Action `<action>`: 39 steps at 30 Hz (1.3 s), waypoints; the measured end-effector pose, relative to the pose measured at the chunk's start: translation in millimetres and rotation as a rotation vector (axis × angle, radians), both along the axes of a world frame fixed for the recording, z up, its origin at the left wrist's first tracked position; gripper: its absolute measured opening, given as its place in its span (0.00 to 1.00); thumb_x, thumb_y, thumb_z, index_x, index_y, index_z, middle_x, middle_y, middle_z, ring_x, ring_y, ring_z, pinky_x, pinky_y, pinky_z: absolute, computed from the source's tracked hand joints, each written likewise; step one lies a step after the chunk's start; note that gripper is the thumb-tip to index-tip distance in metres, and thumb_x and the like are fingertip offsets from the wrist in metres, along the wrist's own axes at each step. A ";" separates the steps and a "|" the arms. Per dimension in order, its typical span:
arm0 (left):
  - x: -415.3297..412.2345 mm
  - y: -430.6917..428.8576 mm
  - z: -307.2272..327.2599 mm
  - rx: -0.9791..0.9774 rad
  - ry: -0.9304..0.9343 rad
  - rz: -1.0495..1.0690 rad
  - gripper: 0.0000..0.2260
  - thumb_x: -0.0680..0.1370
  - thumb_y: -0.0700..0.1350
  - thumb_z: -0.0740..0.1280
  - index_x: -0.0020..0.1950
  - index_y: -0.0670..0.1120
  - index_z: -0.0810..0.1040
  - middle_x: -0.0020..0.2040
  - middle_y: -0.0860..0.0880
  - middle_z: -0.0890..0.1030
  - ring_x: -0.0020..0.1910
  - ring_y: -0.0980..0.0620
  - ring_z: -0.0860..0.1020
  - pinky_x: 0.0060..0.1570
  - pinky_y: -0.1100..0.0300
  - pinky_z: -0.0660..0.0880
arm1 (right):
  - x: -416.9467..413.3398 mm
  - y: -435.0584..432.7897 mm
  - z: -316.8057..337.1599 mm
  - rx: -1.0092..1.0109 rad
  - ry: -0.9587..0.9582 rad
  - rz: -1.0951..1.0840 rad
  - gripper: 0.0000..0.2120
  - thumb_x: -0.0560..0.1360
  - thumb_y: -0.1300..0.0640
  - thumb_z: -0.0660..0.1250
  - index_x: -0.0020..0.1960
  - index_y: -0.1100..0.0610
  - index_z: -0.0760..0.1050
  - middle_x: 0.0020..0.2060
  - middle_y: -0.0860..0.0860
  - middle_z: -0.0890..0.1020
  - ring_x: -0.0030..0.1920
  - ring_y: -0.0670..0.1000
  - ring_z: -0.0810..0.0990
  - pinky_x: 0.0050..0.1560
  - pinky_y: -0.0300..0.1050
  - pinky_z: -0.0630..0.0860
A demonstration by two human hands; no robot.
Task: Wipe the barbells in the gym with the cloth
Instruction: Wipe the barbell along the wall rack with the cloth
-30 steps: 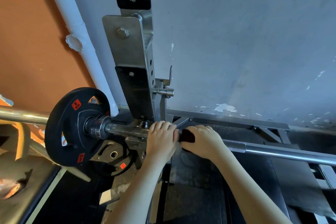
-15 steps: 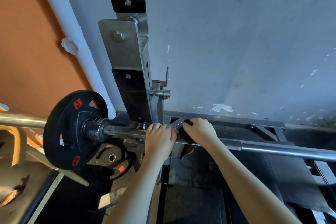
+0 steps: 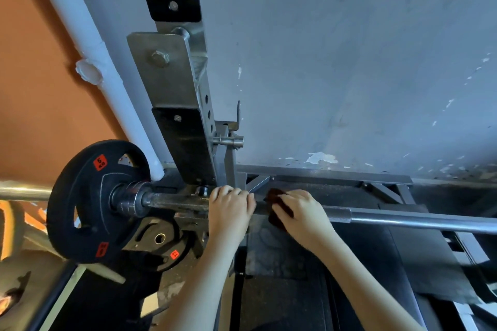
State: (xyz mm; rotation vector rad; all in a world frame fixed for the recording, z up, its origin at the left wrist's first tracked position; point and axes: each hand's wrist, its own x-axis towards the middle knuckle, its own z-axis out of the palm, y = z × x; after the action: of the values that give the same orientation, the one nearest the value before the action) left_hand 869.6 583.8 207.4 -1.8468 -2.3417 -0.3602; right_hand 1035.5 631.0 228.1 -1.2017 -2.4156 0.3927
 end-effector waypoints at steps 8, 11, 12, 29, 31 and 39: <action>-0.1 -3.7 2.0 -0.069 0.044 -0.025 0.24 0.80 0.52 0.45 0.50 0.50 0.81 0.49 0.53 0.83 0.53 0.51 0.77 0.58 0.54 0.68 | -47.1 37.8 24.8 -0.275 -0.158 -0.322 0.17 0.82 0.50 0.55 0.53 0.58 0.78 0.44 0.54 0.79 0.42 0.56 0.75 0.41 0.45 0.69; -1.5 -4.5 4.3 -0.090 0.044 -0.037 0.22 0.80 0.50 0.46 0.56 0.50 0.80 0.55 0.53 0.81 0.58 0.51 0.75 0.61 0.55 0.65 | -27.2 25.1 18.3 -0.270 -0.085 -0.190 0.15 0.82 0.48 0.56 0.57 0.55 0.78 0.50 0.54 0.82 0.45 0.56 0.77 0.44 0.46 0.71; -1.9 -4.0 4.4 -0.104 0.034 -0.034 0.21 0.81 0.50 0.48 0.58 0.50 0.80 0.57 0.54 0.81 0.59 0.51 0.74 0.62 0.55 0.64 | -17.9 9.9 8.0 -0.067 -0.092 -0.136 0.15 0.81 0.49 0.57 0.56 0.54 0.79 0.50 0.53 0.83 0.47 0.57 0.79 0.47 0.48 0.73; -33.2 -11.9 11.5 -0.148 -0.174 -0.135 0.35 0.75 0.60 0.37 0.67 0.51 0.75 0.66 0.56 0.75 0.70 0.55 0.66 0.69 0.57 0.55 | -8.5 -13.9 -18.7 0.231 -0.077 -0.112 0.14 0.78 0.49 0.61 0.47 0.56 0.82 0.44 0.53 0.84 0.44 0.56 0.81 0.46 0.51 0.78; -31.1 -13.4 9.2 -0.125 -0.147 -0.122 0.35 0.74 0.60 0.36 0.65 0.50 0.77 0.64 0.56 0.76 0.69 0.55 0.67 0.69 0.57 0.56 | -27.3 -5.1 -9.7 0.230 -0.147 -0.188 0.18 0.78 0.50 0.59 0.38 0.57 0.80 0.31 0.51 0.81 0.34 0.55 0.80 0.36 0.45 0.72; -26.0 -17.3 11.7 -0.118 -0.124 -0.077 0.36 0.75 0.59 0.35 0.65 0.50 0.76 0.65 0.55 0.75 0.69 0.54 0.67 0.71 0.56 0.55 | -40.5 21.9 5.6 -0.213 -0.037 -0.157 0.18 0.82 0.46 0.54 0.52 0.55 0.79 0.46 0.52 0.83 0.45 0.54 0.79 0.44 0.47 0.74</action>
State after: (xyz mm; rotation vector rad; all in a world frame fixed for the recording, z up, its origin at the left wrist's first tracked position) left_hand 843.6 566.5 219.1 -2.0286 -2.4252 -0.3624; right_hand 995.0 653.0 233.7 -1.4903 -2.3354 0.5958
